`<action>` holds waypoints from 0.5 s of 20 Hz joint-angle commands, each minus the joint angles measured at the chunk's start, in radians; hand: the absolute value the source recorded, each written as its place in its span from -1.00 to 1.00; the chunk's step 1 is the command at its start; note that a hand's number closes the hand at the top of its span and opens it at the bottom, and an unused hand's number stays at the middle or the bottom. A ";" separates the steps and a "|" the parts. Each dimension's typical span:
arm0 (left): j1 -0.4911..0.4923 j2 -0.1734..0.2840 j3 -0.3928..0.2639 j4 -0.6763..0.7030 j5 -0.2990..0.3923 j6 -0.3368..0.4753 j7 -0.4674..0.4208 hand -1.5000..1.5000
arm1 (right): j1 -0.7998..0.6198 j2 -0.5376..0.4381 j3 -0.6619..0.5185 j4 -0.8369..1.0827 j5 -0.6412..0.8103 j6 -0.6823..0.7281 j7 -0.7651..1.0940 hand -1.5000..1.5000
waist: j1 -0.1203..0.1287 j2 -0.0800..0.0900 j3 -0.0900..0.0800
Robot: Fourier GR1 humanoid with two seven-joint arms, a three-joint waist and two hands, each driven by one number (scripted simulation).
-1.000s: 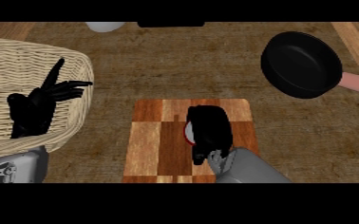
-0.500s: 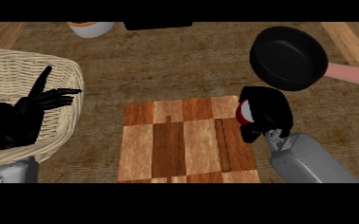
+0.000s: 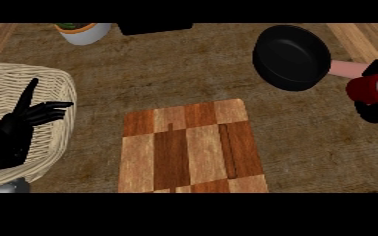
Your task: Pick the can from the cutting board and place it in the pot
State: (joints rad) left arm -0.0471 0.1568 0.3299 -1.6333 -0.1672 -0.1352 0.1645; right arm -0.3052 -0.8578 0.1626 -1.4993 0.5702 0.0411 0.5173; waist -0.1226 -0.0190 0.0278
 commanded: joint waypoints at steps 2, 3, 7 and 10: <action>0.088 0.035 0.053 0.081 -0.066 0.036 0.106 0.00 | 0.015 -0.129 -0.223 0.007 -0.107 -0.108 -0.241 1.00 | 0.005 0.009 -0.017; 0.076 0.034 0.058 0.088 -0.073 0.050 0.114 0.00 | 0.005 -0.132 -0.265 0.004 -0.152 -0.111 -0.277 1.00 | 0.000 0.009 -0.017; 0.076 0.022 0.042 0.067 -0.080 0.047 0.135 0.00 | -0.005 -0.157 -0.414 0.002 -0.283 -0.118 -0.428 1.00 | 0.021 0.004 -0.018; 0.068 0.018 0.021 0.071 -0.097 0.039 0.135 0.00 | -0.012 -0.198 -0.508 0.040 -0.353 -0.084 -0.523 1.00 | 0.046 0.011 -0.021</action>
State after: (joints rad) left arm -0.0617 0.1422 0.3274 -1.6330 -0.1819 -0.1268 0.1717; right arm -0.3151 -1.0050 -0.2243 -1.4907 0.3032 -0.0566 0.1184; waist -0.1062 -0.0217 0.0209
